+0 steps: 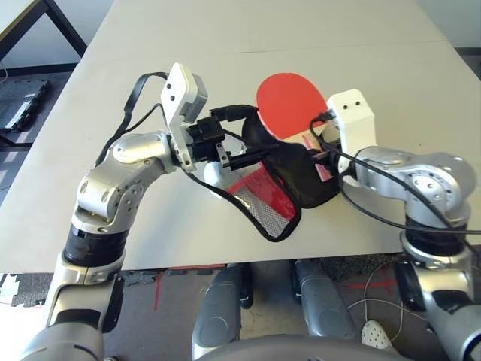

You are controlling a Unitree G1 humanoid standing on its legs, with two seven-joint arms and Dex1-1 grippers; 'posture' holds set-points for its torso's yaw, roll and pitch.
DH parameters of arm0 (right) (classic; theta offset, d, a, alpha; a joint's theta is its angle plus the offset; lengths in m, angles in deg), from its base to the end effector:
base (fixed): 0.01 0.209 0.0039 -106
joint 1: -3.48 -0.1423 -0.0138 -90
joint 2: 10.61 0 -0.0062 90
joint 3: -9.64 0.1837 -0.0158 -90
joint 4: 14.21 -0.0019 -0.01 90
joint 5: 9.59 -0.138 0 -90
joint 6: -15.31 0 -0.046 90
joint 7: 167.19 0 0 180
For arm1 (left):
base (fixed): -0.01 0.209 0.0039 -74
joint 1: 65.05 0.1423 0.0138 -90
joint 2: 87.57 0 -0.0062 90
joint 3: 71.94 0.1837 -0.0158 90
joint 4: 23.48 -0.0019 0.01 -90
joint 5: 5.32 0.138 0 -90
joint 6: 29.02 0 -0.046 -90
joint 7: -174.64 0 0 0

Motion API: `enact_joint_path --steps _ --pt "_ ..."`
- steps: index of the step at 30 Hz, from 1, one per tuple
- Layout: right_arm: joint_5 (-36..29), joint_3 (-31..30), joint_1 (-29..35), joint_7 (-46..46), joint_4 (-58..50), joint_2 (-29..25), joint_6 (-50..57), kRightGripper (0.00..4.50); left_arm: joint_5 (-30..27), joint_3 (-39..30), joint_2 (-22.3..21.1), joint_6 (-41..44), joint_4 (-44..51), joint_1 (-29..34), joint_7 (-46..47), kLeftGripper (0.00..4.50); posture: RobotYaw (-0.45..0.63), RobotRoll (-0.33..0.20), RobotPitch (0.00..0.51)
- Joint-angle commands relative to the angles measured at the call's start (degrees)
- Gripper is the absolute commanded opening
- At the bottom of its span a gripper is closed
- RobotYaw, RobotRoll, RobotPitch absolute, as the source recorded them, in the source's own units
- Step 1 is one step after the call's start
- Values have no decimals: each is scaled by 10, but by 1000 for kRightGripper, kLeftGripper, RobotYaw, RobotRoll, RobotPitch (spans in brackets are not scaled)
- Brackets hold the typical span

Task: Store the ping-pong paddle in its case and zip it.

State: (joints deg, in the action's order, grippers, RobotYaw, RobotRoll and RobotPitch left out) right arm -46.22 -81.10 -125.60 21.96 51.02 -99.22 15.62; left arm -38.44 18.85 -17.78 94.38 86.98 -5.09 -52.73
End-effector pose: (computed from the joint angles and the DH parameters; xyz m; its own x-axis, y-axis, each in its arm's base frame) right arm 0.2429 -0.1233 0.2026 0.7820 0.3592 -0.5093 -0.4371 0.8987 -0.0372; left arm 0.2494 0.1908 0.2207 0.4321 -0.9015 -0.0240 0.8704 0.4099 0.2728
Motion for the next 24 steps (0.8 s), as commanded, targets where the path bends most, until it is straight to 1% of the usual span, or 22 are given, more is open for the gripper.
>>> enact_joint_path --steps 1,12,18,24 --pt "13 -8 7 -1 8 11 22 1090 2 -4 -7 5 18 9 1 4500 -50 0 242" --pt "10 -11 28 11 28 6 22 1090 5 3 -5 3 13 7 3 4500 -54 0 248" --pt "-23 -11 27 12 31 -9 22 1090 10 8 0 0 11 8 5 4500 -49 0 253" --pt "-73 -11 22 24 36 -33 22 1090 11 10 4 0 17 15 9 4500 -44 0 259"
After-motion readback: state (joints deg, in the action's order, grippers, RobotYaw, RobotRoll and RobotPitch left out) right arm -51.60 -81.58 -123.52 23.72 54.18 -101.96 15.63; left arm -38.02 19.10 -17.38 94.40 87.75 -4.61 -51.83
